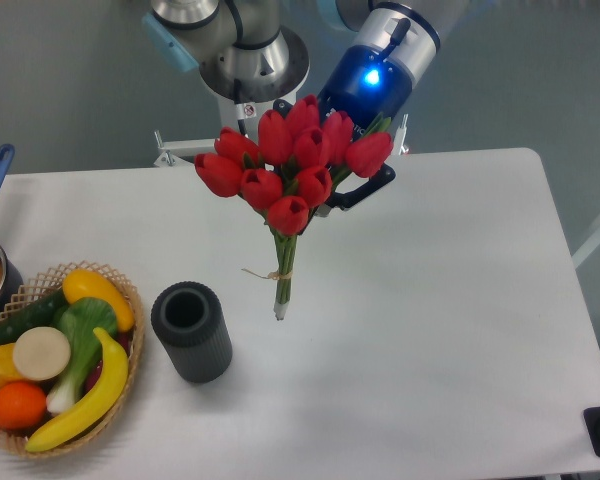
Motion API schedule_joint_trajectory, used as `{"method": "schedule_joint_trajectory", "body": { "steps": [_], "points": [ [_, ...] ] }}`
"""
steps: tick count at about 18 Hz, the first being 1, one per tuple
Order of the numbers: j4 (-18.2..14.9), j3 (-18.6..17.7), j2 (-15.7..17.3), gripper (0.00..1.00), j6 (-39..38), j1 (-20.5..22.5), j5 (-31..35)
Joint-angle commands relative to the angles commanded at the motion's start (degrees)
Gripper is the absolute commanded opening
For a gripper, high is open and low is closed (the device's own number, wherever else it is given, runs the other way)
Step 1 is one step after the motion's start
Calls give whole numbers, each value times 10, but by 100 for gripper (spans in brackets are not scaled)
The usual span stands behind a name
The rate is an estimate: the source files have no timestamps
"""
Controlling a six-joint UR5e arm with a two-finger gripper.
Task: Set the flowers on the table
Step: 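Hold the red tulip bouquet by its stems with the gripper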
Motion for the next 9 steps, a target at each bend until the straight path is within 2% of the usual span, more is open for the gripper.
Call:
{"method": "schedule_joint_trajectory", "body": {
  "steps": [9],
  "points": [
    [-1,-5,1,41,0,3,4]
  ]
}}
